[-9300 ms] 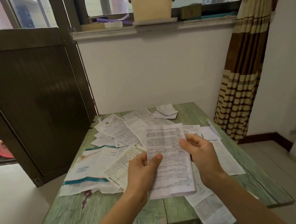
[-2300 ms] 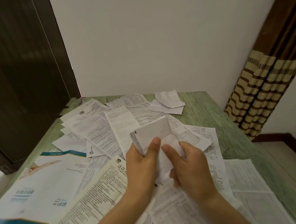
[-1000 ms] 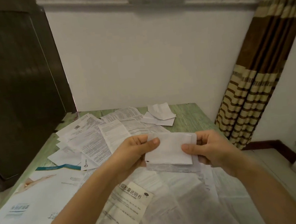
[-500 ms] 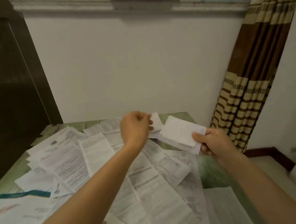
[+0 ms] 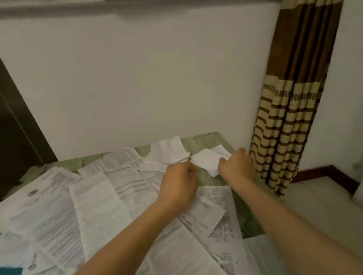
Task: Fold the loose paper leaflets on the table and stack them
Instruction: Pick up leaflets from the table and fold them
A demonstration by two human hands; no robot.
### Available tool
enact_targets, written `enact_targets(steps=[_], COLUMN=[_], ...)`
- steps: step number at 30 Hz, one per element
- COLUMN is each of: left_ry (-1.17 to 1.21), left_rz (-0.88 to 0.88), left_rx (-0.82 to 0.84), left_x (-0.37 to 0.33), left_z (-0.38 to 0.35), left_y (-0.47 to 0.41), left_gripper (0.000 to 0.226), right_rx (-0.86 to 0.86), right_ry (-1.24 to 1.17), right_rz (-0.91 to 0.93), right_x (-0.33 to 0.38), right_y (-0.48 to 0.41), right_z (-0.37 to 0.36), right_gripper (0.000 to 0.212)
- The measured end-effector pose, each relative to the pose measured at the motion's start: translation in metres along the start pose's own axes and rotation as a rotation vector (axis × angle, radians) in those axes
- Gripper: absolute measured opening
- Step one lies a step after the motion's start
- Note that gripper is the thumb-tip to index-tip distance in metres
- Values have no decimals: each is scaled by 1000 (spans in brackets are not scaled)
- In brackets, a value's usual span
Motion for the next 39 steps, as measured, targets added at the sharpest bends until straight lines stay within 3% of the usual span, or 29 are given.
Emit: enact_targets(steps=[8, 10, 13, 16, 23, 29, 31, 35, 39], left_ry=[-70, -115, -185, -303, -419, -545, -602, -671, -569], left_rz=[-3, -19, -40, -67, 32, 106, 114, -36, -33], left_rx=[-56, -60, -52, 15, 108, 325, 327, 213, -109], left_x=[24, 26, 25, 22, 39, 62, 64, 49, 36], left_z=[17, 19, 20, 14, 4, -10, -8, -2, 28], left_y=[3, 4, 3, -3, -36, -57, -58, -56, -55], left_gripper=[26, 28, 33, 41, 54, 92, 83, 32, 24], right_rx=[-39, -65, 216, 470, 377, 297, 236, 206, 209], right_ry=[117, 139, 251, 448, 523, 402, 307, 148, 66], right_rz=[54, 282, 671, 596, 493, 496, 558, 593, 577], right_x=[-1, 13, 33, 11, 2, 14, 21, 23, 22], right_y=[4, 6, 20, 19, 7, 8, 13, 17, 21], right_z=[15, 17, -14, -42, -43, -39, -32, -19, -7], right_gripper=[45, 42, 48, 57, 64, 70, 66, 54, 53])
Point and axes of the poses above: each hand's wrist, its own y-axis away from the middle knuckle, its own z-axis out of the back of the hand, x = y × z, the point moved 8 cm from there along -y, towards the middle knuckle, and after that the axes turned 7 degrees about -y, right-handed, at the moved point
